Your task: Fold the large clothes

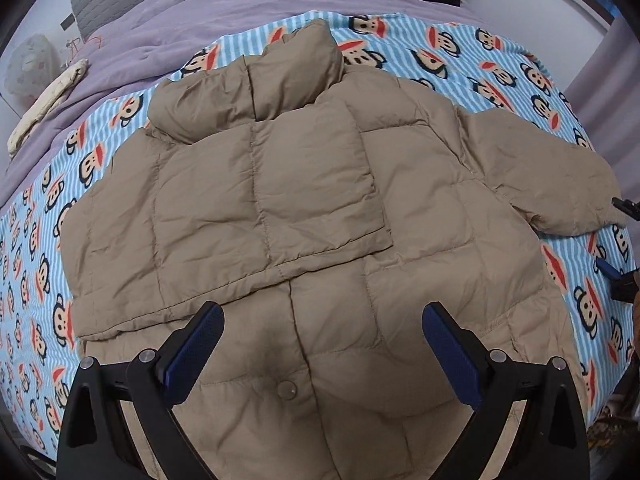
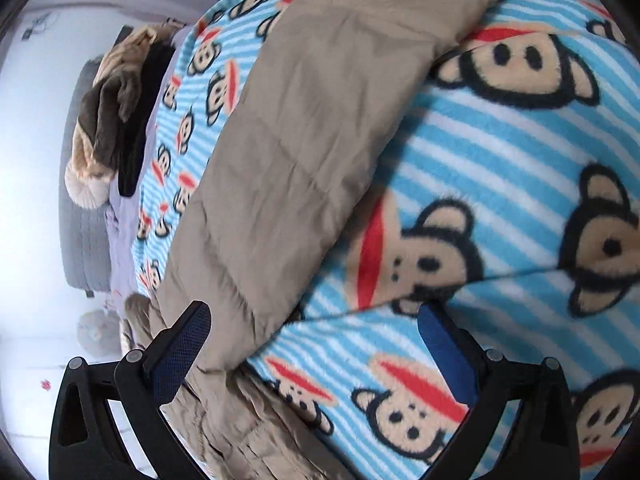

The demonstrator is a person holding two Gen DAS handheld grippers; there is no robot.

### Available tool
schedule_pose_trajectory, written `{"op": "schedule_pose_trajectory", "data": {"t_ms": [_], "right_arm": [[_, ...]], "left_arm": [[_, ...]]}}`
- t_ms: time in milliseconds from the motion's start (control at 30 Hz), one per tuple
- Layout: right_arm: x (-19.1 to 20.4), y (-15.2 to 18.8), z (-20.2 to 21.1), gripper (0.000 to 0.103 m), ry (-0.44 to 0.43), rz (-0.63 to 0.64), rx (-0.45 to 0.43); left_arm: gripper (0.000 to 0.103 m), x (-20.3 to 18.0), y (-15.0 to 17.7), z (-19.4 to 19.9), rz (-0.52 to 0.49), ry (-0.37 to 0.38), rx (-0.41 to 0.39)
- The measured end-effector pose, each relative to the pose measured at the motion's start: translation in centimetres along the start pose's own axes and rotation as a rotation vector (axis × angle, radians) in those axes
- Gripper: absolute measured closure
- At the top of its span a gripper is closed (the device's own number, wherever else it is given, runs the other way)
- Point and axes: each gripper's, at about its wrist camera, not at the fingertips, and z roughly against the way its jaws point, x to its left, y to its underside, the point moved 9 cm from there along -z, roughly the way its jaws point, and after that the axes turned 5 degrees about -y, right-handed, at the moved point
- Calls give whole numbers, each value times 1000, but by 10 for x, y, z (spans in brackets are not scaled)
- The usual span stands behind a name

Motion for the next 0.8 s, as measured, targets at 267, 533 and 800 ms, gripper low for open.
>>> {"op": "schedule_pose_trajectory", "data": {"t_ms": [267,533,800], "right_arm": [[-6,-52,-1,0,-206,-216,-96],[0,-75,-5,0,-270,-231,-112],[11,-87,-5,0,-326,-222,-111]], "left_arm": [[3,-13,-2,-3,11,9,20],[3,-20,-3,-3,11,11,26],[3,-31,-7,-2,1,5,10]]}}
